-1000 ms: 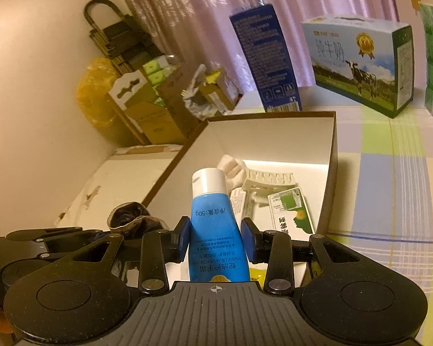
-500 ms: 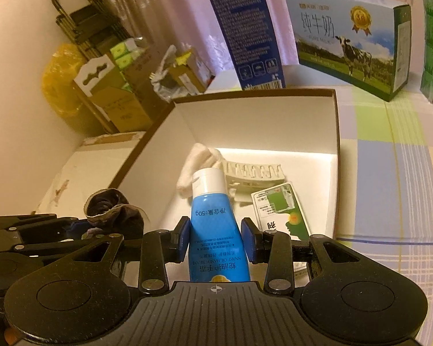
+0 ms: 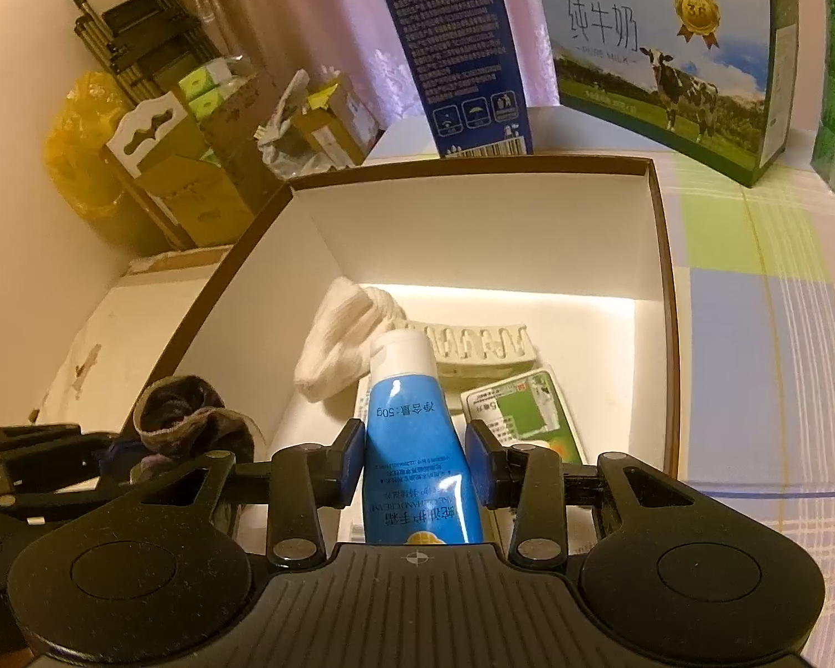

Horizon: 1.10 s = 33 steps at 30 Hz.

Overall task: Organize objects
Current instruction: 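Lower the scrunchie and tube into the shoebox and open both grippers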

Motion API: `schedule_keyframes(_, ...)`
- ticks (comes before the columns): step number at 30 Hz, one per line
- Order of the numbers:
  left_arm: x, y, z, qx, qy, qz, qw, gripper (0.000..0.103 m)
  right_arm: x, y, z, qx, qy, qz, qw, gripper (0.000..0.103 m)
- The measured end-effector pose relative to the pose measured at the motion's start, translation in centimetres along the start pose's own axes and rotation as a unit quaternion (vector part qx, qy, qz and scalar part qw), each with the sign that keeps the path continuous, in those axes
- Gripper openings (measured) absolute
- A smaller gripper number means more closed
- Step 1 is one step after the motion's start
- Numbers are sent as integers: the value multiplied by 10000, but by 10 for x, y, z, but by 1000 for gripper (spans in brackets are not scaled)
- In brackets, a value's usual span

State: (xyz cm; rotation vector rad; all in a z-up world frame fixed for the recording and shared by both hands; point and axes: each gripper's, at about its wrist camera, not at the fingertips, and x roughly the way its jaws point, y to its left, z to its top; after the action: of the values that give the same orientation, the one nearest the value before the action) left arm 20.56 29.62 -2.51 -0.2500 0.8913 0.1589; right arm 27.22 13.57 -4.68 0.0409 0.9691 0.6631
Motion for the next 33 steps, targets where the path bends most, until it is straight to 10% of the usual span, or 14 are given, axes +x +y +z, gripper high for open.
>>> schedule_keyframes(21, 15, -6, 12, 132, 27, 83, 9999, 26, -7, -6, 7, -244, -14, -52, 9997, 37)
schedule_keyframes(33, 8, -4, 18, 77, -142, 167, 9997, 50, -20, -8, 7, -404, -154, -117, 9990, 50)
